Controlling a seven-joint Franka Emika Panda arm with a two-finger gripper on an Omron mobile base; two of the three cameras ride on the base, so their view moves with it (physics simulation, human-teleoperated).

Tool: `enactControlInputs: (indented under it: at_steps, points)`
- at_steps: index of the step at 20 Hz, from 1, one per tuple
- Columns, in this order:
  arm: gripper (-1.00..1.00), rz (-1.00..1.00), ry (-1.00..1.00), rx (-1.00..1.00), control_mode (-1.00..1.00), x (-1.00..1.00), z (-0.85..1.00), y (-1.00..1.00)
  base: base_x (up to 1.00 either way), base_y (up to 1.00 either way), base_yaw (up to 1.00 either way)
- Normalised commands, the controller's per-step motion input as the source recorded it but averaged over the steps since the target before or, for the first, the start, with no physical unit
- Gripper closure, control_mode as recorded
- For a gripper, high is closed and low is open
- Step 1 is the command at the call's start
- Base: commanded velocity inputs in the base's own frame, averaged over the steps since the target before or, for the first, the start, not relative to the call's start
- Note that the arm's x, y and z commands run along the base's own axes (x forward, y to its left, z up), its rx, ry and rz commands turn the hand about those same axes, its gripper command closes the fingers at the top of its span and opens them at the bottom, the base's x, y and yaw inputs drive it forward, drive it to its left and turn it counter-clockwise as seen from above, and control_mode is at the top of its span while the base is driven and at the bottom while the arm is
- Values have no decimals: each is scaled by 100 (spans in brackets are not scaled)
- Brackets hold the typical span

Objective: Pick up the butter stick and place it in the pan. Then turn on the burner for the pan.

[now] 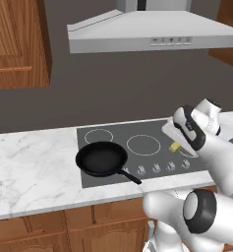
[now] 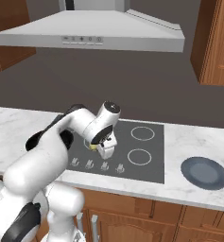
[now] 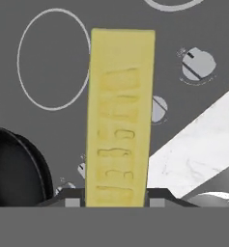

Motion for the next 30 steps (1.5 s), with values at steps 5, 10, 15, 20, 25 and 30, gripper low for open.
enactControlInputs:
  at_steps: [5, 10, 15, 20, 25, 30]
  points:
    - [100, 25, 7, 0, -100, 29, 13, 100, 0, 0, 0]
    - [100, 24, 9, 0, -100, 36, 9, 100, 0, 0, 0]
    - [100, 22, 11, -1, -100, 42, 0, 100, 0, 0, 0]
    - [100, 16, 6, -5, -100, 39, 0, 94, 0, 0, 0]
    - [100, 1, 1, -17, -100, 5, -10, 72, 0, 0, 0]
    - [100, 0, 0, -18, -100, 0, -28, 37, 0, 0, 0]
